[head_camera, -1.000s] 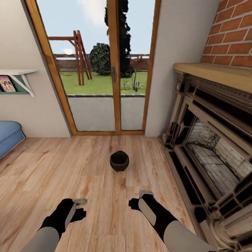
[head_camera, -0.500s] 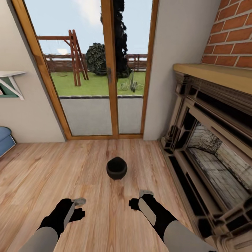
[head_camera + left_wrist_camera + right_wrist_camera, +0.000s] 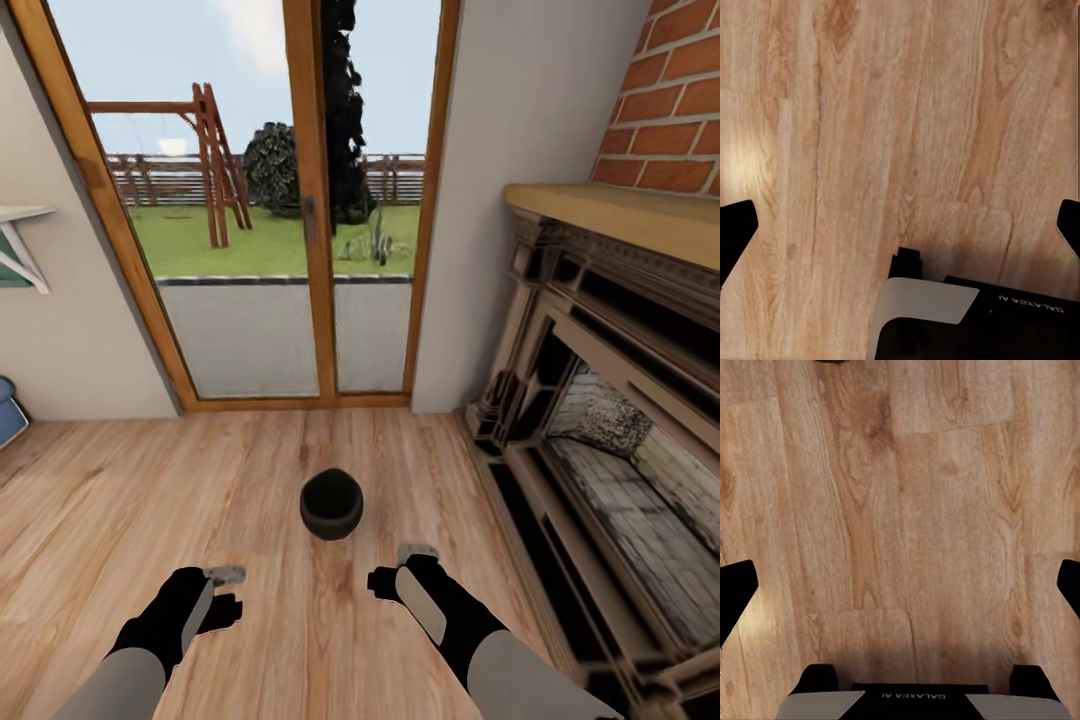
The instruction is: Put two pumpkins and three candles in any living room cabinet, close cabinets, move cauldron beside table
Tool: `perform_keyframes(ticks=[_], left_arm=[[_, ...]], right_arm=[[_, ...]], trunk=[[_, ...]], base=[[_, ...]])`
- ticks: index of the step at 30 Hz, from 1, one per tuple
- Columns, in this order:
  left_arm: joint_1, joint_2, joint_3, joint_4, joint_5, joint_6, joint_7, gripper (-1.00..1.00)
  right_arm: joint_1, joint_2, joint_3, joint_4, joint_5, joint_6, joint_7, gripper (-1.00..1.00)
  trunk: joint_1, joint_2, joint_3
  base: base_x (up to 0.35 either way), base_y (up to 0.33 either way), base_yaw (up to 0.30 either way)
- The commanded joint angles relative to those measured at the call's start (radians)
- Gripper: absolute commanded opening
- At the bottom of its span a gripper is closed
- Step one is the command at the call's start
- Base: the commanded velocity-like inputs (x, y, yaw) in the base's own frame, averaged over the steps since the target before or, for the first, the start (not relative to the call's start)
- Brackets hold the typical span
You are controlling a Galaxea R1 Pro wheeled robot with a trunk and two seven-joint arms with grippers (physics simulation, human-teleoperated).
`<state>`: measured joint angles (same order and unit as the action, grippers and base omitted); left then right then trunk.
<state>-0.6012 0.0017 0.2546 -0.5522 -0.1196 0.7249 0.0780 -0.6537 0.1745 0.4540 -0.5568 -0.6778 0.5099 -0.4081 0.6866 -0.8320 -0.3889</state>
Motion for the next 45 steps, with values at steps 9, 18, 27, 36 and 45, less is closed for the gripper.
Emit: perform_keyframes(ticks=[9,18,27,36,45], left_arm=[[0.0,0.0,0.0,0.0,0.0,-0.002,0.0,1.0],[0.0,-0.001,0.0,0.0,0.0,-0.008,0.001,1.0],[-0.01,0.002,0.002,-0.003,0.001,-0.007,0.002,1.0],[-0.018,0.0,0.001,-0.01,0.0,-0.032,0.003,1.0],[-0.019,-0.004,-0.001,-0.01,0.0,-0.083,0.003,1.0]], right_arm=[[-0.001,0.0,-0.002,0.003,-0.001,0.007,0.0,1.0],[0.0,0.0,-0.003,0.003,-0.001,0.009,-0.003,1.0],[-0.001,0.0,-0.004,0.002,-0.001,0.022,-0.007,1.0],[0.0,0.0,-0.004,0.003,-0.002,0.032,-0.009,1.0],[0.0,0.0,-0.016,0.007,-0.003,0.138,-0.009,1.0]], trunk=[[0.0,0.0,0.0],[0.0,0.0,0.0],[0.0,0.0,0.0],[0.0,0.0,0.0],[0.0,0.0,0.0]], base=[[0.331,0.0,0.0],[0.333,0.0,0.0],[0.334,0.0,0.0],[0.335,0.0,0.0],[0.335,0.0,0.0]])
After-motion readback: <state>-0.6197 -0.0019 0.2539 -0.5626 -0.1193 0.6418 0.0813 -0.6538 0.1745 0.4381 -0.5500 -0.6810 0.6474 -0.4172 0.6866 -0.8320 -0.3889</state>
